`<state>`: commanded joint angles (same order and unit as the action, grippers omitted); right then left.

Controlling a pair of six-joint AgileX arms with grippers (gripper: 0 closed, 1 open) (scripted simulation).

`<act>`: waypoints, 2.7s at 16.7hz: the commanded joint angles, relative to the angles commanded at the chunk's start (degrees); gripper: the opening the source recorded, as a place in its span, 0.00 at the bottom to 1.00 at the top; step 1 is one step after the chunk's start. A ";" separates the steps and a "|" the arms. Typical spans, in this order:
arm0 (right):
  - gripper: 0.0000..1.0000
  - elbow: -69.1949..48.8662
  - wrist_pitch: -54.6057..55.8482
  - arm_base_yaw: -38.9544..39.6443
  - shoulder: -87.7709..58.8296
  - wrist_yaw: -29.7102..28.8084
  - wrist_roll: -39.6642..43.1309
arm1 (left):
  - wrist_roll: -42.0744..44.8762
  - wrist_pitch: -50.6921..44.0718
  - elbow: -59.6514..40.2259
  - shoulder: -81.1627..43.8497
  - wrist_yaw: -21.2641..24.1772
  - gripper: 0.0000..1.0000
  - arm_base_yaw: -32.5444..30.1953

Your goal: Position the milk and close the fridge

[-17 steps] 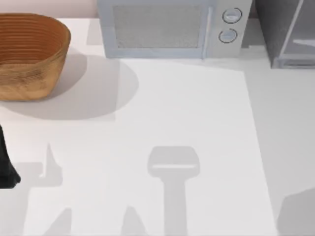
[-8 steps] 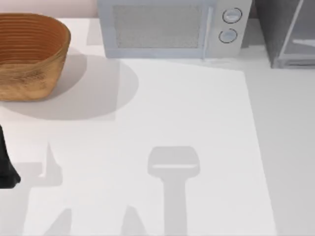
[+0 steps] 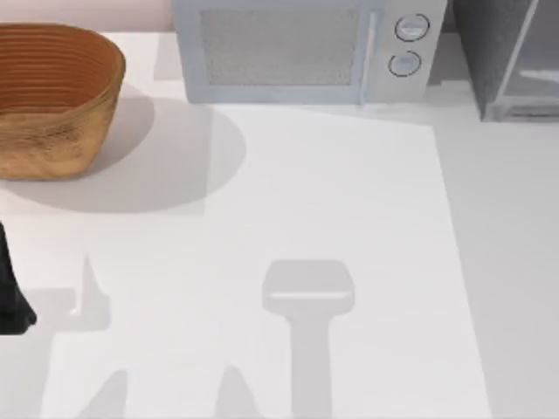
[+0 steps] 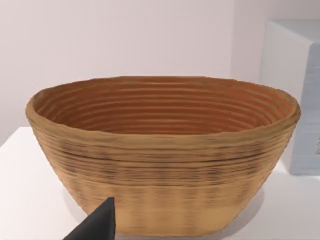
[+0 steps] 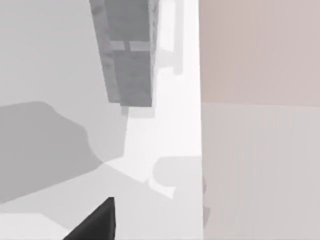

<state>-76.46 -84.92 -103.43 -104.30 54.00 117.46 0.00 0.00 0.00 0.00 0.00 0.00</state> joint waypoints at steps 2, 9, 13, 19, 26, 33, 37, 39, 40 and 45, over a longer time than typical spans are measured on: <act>1.00 -0.16 1.60 1.62 -0.24 0.05 -1.88 | 0.00 0.00 0.00 0.00 0.00 1.00 0.00; 1.00 -1.04 22.90 18.43 -0.79 -1.42 -25.42 | 0.00 0.00 0.00 0.00 0.00 1.00 0.00; 1.00 -0.85 39.15 30.40 -1.00 -3.71 -44.74 | 0.00 0.00 0.00 0.00 0.00 1.00 0.00; 1.00 0.45 60.36 44.58 -1.17 -8.16 -70.42 | 0.00 0.00 0.00 0.00 0.00 1.00 0.00; 1.00 1.72 67.36 50.08 -0.88 -10.62 -80.21 | 0.00 0.00 0.00 0.00 0.00 1.00 0.00; 1.00 3.19 69.00 53.23 0.00 -14.01 -83.23 | 0.00 0.00 0.00 0.00 0.00 1.00 0.00; 1.00 7.27 73.83 66.24 2.41 -24.20 -92.00 | 0.00 0.00 0.00 0.00 0.00 1.00 0.00; 1.00 9.90 76.95 75.13 4.16 -30.52 -97.52 | 0.00 0.00 0.00 0.00 0.00 1.00 0.00; 1.00 11.28 78.57 79.71 5.15 -33.76 -100.36 | 0.00 0.00 0.00 0.00 0.00 1.00 0.00; 1.00 17.39 85.76 97.83 9.91 -47.91 -112.74 | 0.00 0.00 0.00 0.00 0.00 1.00 0.00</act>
<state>-59.08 0.84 -5.60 -94.39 6.09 4.72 0.00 0.00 0.00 0.00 0.00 0.00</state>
